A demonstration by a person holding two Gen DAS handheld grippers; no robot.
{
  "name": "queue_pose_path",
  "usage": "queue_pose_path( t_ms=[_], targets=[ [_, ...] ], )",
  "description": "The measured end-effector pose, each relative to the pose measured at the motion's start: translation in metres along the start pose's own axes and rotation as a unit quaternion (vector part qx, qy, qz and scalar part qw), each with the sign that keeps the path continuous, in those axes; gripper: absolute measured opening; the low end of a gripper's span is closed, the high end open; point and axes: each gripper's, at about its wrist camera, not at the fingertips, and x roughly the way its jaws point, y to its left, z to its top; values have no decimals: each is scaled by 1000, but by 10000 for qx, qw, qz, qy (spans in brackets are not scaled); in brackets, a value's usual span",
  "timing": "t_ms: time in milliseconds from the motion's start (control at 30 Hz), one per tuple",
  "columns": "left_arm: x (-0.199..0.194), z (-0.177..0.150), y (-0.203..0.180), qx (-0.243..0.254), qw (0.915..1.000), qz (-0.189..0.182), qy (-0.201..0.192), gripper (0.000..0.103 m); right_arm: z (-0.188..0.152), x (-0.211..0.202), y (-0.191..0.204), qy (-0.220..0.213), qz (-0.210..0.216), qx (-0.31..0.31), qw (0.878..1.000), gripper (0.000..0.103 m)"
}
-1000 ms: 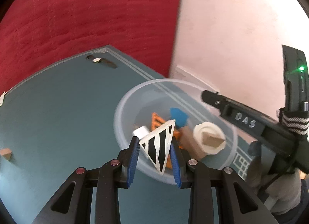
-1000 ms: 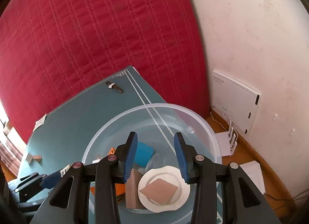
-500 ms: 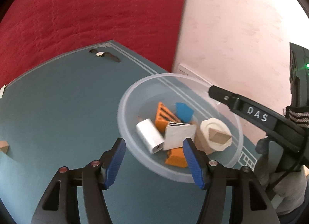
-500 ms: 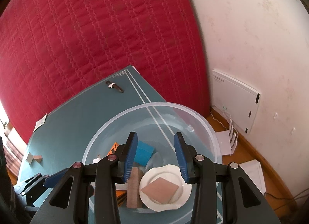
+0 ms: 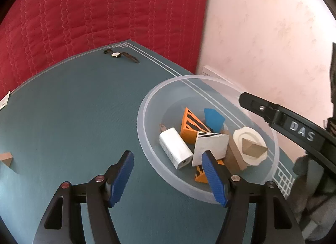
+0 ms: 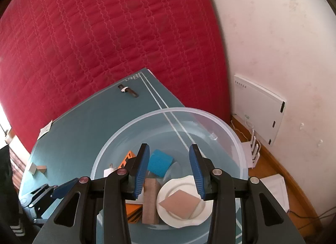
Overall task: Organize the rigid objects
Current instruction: 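Withdraw both grippers from the bowl toward the remaining blocks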
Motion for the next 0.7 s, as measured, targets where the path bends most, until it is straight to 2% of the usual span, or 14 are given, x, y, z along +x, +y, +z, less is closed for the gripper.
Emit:
queue_pose_path(
  t_ms=[167,567,700],
  targets=[
    [5,-2,2,65,9995,313,-8,76,-1,0,3,14,14,-20,10000,41],
    [-6,-7,17,-117,9987,481,-98,88,-9,-4,19,23,82,-271,9996,41],
    [-11,-9,21,-113,9980,604,-176,90,-11,-4,24,45,128,-346,9993,45]
  ],
)
